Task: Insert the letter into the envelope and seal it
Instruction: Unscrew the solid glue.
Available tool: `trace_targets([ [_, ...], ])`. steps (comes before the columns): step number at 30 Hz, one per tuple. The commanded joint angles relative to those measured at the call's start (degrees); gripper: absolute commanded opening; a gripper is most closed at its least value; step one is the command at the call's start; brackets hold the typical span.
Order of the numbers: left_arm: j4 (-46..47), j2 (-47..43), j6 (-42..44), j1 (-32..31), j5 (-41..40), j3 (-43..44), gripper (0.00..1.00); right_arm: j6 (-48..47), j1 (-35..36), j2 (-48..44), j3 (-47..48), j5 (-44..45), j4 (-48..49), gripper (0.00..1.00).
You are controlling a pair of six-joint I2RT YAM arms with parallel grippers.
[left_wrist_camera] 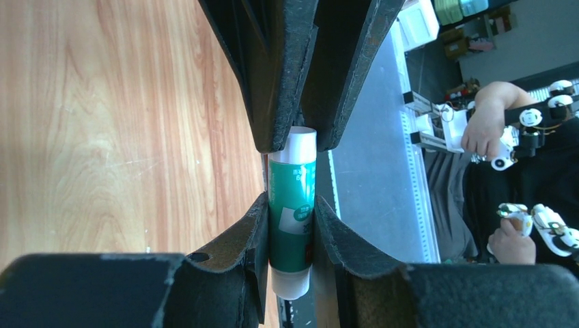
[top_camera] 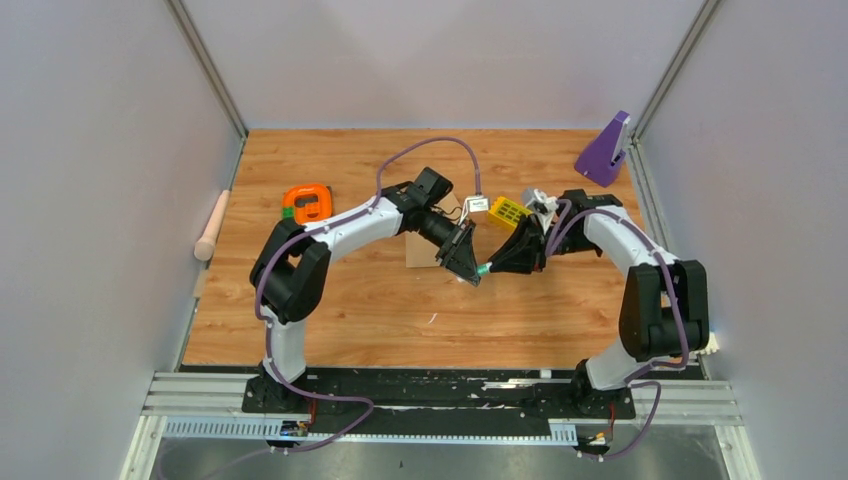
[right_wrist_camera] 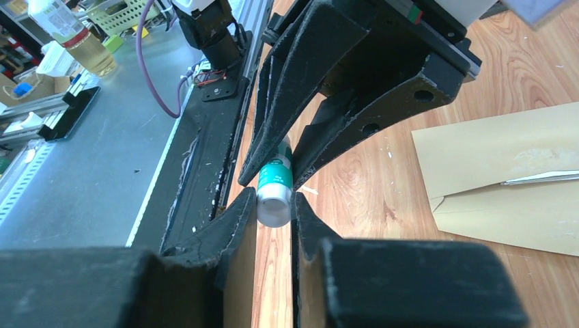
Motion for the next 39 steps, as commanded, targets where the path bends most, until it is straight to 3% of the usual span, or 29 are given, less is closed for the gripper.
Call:
trace_targets([
  [1,-1.86,-2.73,4.57,-0.07,-3.98,2.84,0.0,-1.33,0.64,2.25,3.93,-2.69,-4.63,0.1],
  [7,-2.21,-4.89,6.61,-0.18,-14.17,2.99,0.0,7.96,0.58,8.35,9.28,-3.07,-6.27,0.11],
  [19,4.26,-10.36,7.87,-2.28,-33.45,-1.43,0.0,35.35,0.58,22.55,22.91,-2.32,-7.89,0.39],
  [20,4.59,-10.45,7.83,-2.33,-33.67,-1.57,0.0,33.27,0.56,22.98,23.28,-2.77,-9.93,0.43],
  [22,4.61,-10.1,7.34,-2.37,-32.89,-1.77,0.0,18.4,0.54,22.57,23.39,-3.7,-17.51,0.57],
  [25,4.49,-9.02,6.44,-2.13,-29.44,-1.81,0.0,9.68,-0.06,19.23,20.17,-4.69,-18.72,0.65],
  [33,3.17,-4.29,2.67,-0.46,-1.49,-0.84,0.0,-17.37,-4.27,9.8,7.79,-4.94,-18.73,0.61],
  [39,5.38,-2.76,-0.64,-0.53,6.76,-2.55,0.0,-27.35,-5.66,7.33,3.81,-7.14,-18.72,0.6],
])
